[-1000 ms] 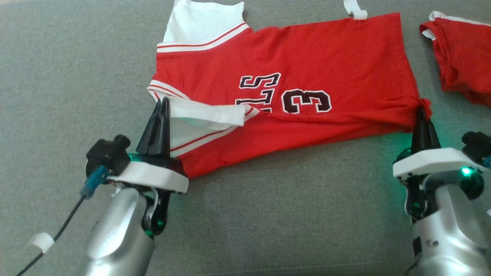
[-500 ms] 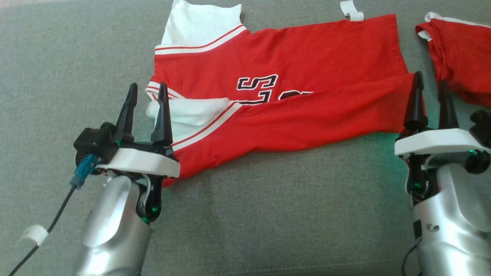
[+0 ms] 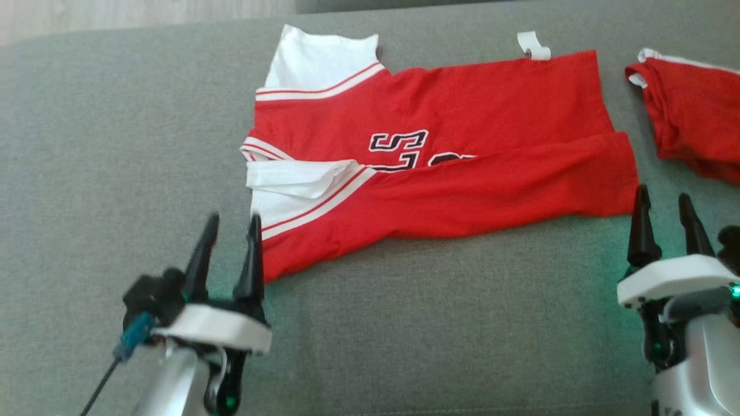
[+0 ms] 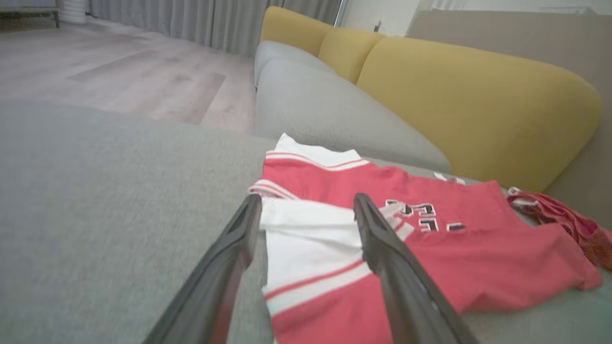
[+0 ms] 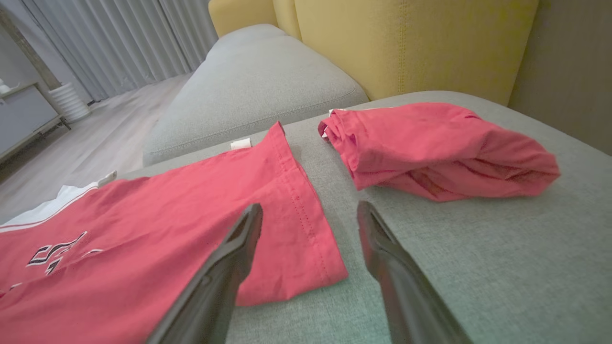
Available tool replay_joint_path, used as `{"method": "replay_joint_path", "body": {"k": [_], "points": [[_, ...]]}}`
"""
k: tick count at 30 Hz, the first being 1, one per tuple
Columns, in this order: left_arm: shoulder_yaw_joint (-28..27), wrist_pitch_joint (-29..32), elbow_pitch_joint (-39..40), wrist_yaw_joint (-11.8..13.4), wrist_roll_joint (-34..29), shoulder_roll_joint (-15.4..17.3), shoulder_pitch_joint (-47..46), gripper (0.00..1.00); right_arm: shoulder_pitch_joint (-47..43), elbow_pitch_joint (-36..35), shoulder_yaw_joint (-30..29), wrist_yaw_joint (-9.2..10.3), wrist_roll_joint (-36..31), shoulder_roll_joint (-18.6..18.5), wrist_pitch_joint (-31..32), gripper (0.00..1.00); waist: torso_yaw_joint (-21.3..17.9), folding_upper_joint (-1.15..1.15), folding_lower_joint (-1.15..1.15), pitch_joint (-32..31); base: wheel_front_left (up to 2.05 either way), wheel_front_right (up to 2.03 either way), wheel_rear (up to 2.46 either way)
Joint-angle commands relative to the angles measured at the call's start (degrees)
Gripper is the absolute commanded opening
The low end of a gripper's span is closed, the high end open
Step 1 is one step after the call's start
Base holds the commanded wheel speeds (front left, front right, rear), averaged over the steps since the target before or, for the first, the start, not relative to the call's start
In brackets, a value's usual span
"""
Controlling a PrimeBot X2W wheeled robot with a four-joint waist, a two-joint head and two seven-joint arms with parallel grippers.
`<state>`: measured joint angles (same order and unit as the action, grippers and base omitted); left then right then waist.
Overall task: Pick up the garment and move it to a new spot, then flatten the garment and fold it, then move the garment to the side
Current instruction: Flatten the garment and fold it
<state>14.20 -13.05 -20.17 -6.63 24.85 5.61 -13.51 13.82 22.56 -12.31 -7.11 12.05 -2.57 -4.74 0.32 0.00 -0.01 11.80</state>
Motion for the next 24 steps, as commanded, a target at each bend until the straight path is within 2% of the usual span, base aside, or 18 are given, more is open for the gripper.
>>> {"method": "replay_joint_path", "body": {"k": [1,10,17,18,19,20,23,24], "points": [[-1.27,1.13,1.98,-0.29,0.51,1.62,-0.04,1.00,0.21,-2.69,0.85,-0.37,-0.67,-0.31,0.75,1.00,0.50,0.00,0.01,-0.75,0.00,0.00,0.00],[-0.01,11.11,-0.85,0.27,4.44,1.00,2.05,1.00,-1.12,-5.64,1.13,-0.37,-1.36,-0.31,5.37,1.00,-0.19,0.00,0.01,-0.30,0.00,0.00,0.00],[0.46,15.81,-4.16,1.20,6.01,0.62,0.28,1.00,2.06,-3.76,2.28,-0.37,-2.60,-0.31,8.51,1.00,-1.75,0.00,0.01,1.53,0.00,0.00,0.00],[0.47,15.91,-4.22,1.19,6.13,0.63,0.14,0.89,2.62,-3.21,2.22,-0.37,-2.98,-0.31,8.96,1.00,-1.80,0.00,0.01,1.69,0.00,0.00,0.00],[0.45,15.91,-4.25,1.16,6.29,0.63,0.02,0.64,3.18,-2.58,2.18,-0.37,-3.30,-0.31,9.42,1.00,-1.82,0.00,0.01,1.83,0.00,0.00,0.00],[0.45,15.90,-4.27,1.13,6.42,0.62,-0.10,0.45,3.81,-1.85,2.13,-0.37,-3.63,-0.31,9.87,1.00,-1.80,0.00,0.01,1.96,0.00,0.00,0.00],[0.49,15.40,-4.16,1.08,6.56,0.58,-0.50,0.17,5.86,0.94,1.00,-0.37,-4.63,-0.31,10.80,1.00,-1.40,0.00,0.01,2.28,0.00,0.00,0.00],[0.49,15.14,-4.02,1.08,6.58,0.56,-0.62,0.12,6.57,2.14,0.40,-0.37,-5.00,-0.31,11.18,1.00,-1.22,0.00,0.01,2.35,0.00,0.00,0.00]]}}
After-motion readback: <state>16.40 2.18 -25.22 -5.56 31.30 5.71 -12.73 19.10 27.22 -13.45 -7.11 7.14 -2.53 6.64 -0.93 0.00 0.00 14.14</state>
